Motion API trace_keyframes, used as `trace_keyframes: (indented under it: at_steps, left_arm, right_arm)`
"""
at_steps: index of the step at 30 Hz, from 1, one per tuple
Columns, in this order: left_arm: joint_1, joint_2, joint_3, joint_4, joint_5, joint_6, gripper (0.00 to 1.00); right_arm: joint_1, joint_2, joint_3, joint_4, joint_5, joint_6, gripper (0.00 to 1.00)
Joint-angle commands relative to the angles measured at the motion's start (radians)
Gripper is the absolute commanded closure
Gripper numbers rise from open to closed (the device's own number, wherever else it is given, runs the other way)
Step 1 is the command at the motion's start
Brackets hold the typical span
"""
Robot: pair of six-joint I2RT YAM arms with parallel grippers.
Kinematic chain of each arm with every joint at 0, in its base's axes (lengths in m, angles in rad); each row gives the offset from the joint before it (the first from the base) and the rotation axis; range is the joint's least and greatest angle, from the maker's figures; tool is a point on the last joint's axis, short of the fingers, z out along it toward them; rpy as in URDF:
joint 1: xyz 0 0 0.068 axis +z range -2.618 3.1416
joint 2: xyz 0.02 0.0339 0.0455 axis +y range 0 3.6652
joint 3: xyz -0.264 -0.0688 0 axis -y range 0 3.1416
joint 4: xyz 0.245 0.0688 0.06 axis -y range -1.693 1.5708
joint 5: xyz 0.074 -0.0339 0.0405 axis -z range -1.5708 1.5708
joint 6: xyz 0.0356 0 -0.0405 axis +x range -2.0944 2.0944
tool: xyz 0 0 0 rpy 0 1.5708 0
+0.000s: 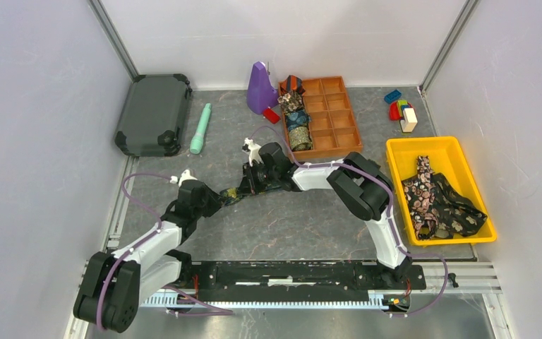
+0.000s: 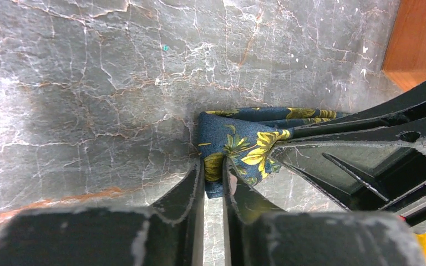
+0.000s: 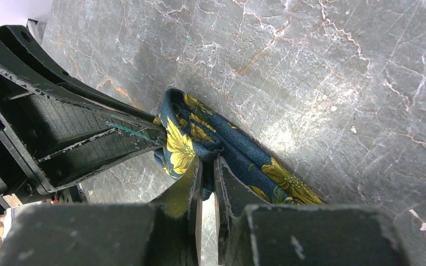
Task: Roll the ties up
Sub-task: Roll the tie at the center of the board.
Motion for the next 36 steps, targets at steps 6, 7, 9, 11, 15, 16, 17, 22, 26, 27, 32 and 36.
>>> trace_keyframes:
  at_steps: [6, 7, 9, 11, 15, 16, 17, 22, 26, 27, 32, 36]
  left_arm:
    - [-0.001, -0.05, 0.069, -0.163, -0.007, 0.054, 0.91]
    - [-0.001, -0.061, 0.088, -0.206, -0.033, 0.062, 0.91]
    - [-0.001, -0.079, 0.119, -0.275, -0.064, 0.083, 0.92]
    - [-0.001, -0.086, 0.153, -0.345, -0.092, 0.101, 0.92]
    - [-0.001, -0.079, 0.221, -0.459, -0.127, 0.131, 0.92]
    - [-0.001, -0.078, 0.235, -0.48, -0.131, 0.141, 0.92]
    - [-0.001, -0.074, 0.253, -0.508, -0.146, 0.145, 0.92]
    - [-0.001, -0.047, 0.325, -0.596, -0.19, 0.163, 0.93]
    - [-0.009, 0.004, 0.366, -0.625, -0.196, 0.182, 0.93]
    - [-0.013, 0.019, 0.376, -0.634, -0.196, 0.185, 0.93]
    - [-0.057, 0.074, 0.436, -0.689, -0.243, 0.195, 0.93]
    - [-0.096, 0.112, 0.485, -0.734, -0.296, 0.2, 0.93]
  right_arm:
    - [0.008, 0.013, 0.081, -0.146, 0.044, -0.081, 0.65]
    - [0.008, 0.004, 0.103, -0.165, 0.056, -0.094, 0.61]
    - [0.008, -0.021, 0.133, -0.198, 0.074, -0.112, 0.56]
    - [0.008, -0.048, 0.152, -0.214, 0.084, -0.126, 0.54]
    - [0.008, -0.085, 0.182, -0.239, 0.082, -0.158, 0.55]
    - [0.008, -0.089, 0.183, -0.244, 0.082, -0.17, 0.55]
    - [0.008, -0.092, 0.183, -0.247, 0.082, -0.183, 0.55]
    - [0.008, -0.067, 0.183, -0.269, 0.085, -0.247, 0.6]
    - [0.008, -0.045, 0.156, -0.254, 0.055, -0.258, 0.64]
    - [0.008, -0.044, 0.143, -0.244, 0.052, -0.258, 0.65]
    - [0.008, -0.056, 0.08, -0.19, 0.034, -0.246, 0.68]
    - [0.015, -0.078, 0.042, -0.106, 0.001, -0.214, 0.69]
